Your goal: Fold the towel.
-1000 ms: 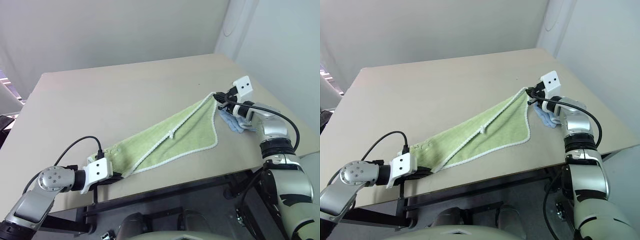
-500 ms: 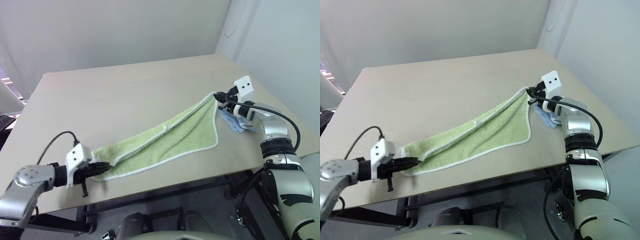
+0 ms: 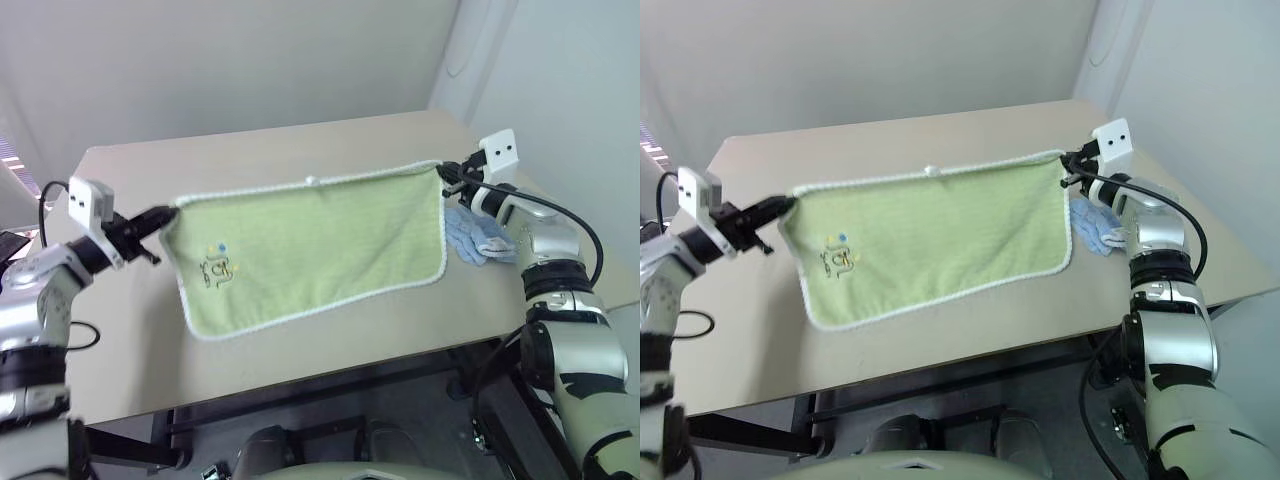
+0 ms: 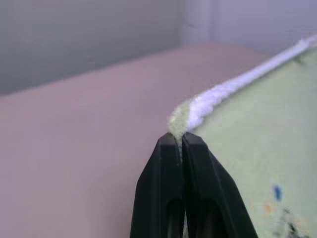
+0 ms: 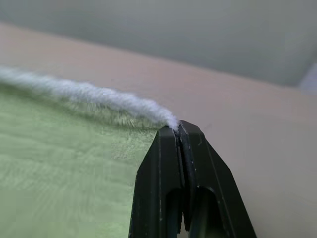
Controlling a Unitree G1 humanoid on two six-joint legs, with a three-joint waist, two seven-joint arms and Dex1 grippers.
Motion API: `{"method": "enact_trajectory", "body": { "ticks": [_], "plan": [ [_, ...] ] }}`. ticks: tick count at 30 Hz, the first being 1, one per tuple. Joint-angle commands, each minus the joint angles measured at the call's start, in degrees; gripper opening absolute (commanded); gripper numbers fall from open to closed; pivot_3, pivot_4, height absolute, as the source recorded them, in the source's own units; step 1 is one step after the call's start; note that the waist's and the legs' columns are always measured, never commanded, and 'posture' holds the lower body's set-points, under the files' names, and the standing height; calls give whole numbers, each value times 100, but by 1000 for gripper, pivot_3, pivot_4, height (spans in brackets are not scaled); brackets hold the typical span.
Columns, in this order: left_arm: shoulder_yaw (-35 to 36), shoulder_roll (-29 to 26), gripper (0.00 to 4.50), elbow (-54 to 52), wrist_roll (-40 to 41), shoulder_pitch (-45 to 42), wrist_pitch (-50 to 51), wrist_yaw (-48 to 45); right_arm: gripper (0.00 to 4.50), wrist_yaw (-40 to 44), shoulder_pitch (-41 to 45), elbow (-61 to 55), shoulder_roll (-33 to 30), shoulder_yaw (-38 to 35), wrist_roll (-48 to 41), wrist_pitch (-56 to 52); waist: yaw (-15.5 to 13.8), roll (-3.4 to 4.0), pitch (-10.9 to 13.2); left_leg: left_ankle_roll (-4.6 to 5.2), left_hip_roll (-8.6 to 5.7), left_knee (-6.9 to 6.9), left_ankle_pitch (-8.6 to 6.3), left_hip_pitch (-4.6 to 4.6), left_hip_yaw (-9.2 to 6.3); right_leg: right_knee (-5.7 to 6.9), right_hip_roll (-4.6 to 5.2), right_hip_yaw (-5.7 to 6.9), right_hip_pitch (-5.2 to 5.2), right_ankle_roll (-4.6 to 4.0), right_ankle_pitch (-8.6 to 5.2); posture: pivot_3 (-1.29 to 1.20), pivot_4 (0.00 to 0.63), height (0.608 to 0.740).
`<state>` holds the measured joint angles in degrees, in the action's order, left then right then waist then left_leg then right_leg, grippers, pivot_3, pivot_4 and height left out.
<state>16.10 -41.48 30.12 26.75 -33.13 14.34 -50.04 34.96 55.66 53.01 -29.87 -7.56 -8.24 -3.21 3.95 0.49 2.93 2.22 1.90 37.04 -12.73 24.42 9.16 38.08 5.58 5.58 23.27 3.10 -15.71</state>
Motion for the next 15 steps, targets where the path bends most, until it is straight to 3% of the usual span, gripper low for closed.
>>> {"method": "enact_trajectory", "body": {
  "ticks": [1, 5, 8, 11, 15],
  "plan": [
    [-83, 98, 10, 1523, -556, -1166, -921, 351, 0, -643, 702, 712, 4, -181, 117, 505, -4, -3, 1, 0, 0, 4, 0, 0, 1, 3, -3, 1, 0, 1, 1, 0, 0, 724],
    [-148, 395, 10, 3223, -949, -2568, -1700, 885, 0, -1270, 1407, 1531, 117, -152, 281, 889, 5, -11, 2, -1, -1, 11, 1, 4, 8, 1, -1, -2, 2, 14, 9, 0, 0, 724],
    [-128, 537, 10, 3918, -1190, -3219, -2283, 1258, 0, -1528, 1779, 1899, 217, -224, 281, 1105, 7, -18, 6, 0, -2, 9, 2, 15, 10, 1, 1, -4, 14, 31, 18, 0, 0, 724],
    [-166, 524, 10, 4149, -1357, -3491, -2507, 1091, 0, -1252, 1892, 2021, 293, -266, 228, 1218, 25, -19, 7, 5, 0, 0, 3, 17, 11, 2, -1, -5, 20, 34, 17, 0, 0, 724],
    [-198, 320, 10, 3977, -1389, -3155, -2635, 21, 0, -604, 1571, 1925, 335, -238, 234, 1391, 36, -18, 7, 14, 5, -8, 8, 16, 11, 5, -15, -3, 25, 39, 14, 0, 0, 724]
  ]
}}
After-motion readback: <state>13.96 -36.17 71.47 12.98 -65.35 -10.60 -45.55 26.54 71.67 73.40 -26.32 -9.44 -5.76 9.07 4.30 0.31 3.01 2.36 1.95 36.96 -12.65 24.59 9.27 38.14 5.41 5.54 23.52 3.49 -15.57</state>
